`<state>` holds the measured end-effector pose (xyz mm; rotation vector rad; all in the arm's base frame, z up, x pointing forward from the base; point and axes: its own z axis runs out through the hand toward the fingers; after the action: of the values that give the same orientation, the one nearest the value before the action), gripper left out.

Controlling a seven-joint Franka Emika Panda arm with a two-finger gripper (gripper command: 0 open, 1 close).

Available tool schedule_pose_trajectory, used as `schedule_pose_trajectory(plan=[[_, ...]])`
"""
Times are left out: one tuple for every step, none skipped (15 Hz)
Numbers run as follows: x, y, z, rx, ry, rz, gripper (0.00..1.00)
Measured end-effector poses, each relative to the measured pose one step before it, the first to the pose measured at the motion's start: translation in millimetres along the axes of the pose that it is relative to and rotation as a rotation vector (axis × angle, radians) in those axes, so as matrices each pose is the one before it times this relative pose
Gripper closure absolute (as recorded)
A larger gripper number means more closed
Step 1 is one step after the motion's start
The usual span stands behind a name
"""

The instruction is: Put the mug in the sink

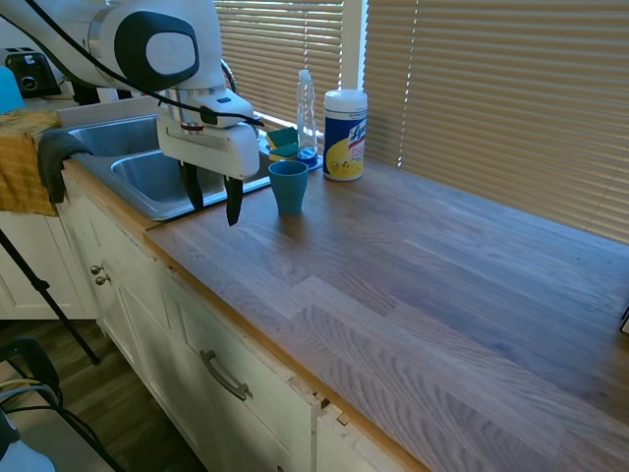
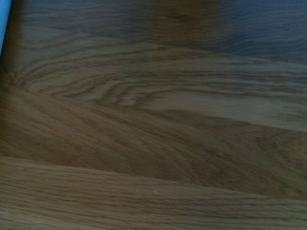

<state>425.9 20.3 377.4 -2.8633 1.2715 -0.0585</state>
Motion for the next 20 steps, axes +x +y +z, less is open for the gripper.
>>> schedule_pose_trajectory(plan=[[0.01,-0.01,0.22,-0.00033,-0.00030,-0.00002,0.00],[0.38,-0.21,-0.57,0.00116,0.00087,0.00037,0.00],[1.91,-1.19,-3.20,0.00622,0.00469,0.00091,0.00],[4.01,-2.62,-6.88,0.01142,0.01099,-0.00143,0.00],[5.53,-3.79,-9.64,0.01448,0.01507,-0.00120,0.00],[6.85,-4.48,-11.81,0.01210,0.01907,-0.00186,0.00],[7.54,-6.46,-13.49,0.00829,0.02033,-0.00557,0.00],[8.10,-8.73,-12.01,0.00642,0.01977,-0.00871,0.00],[8.44,-10.68,-8.44,0.00065,0.01230,-0.00862,0.00],[8.06,-12.53,-5.47,-0.00082,0.00721,-0.00812,0.00],[7.00,-12.54,-0.75,-0.00044,0.00765,-0.01168,0.00],[6.39,-12.42,2.43,-0.00252,0.00469,-0.01361,0.00],[6.20,-11.40,3.90,-0.00300,0.00247,-0.01224,0.00],[5.32,-10.09,5.05,-0.00081,0.00094,-0.00975,0.00],[4.85,-10.50,4.45,0.00337,0.00483,-0.01112,0.00],[4.67,-10.62,5.71,0.00583,0.00724,-0.01190,0.00],[3.03,-10.16,7.33,0.00376,0.00164,-0.01107,0.00],[2.01,-8.90,9.19,-0.00242,-0.00586,-0.00928,0.00],[2.51,-8.27,10.48,-0.00562,-0.00827,-0.00765,0.00],[3.06,-7.16,11.29,-0.00686,-0.00895,-0.00493,0.00]])
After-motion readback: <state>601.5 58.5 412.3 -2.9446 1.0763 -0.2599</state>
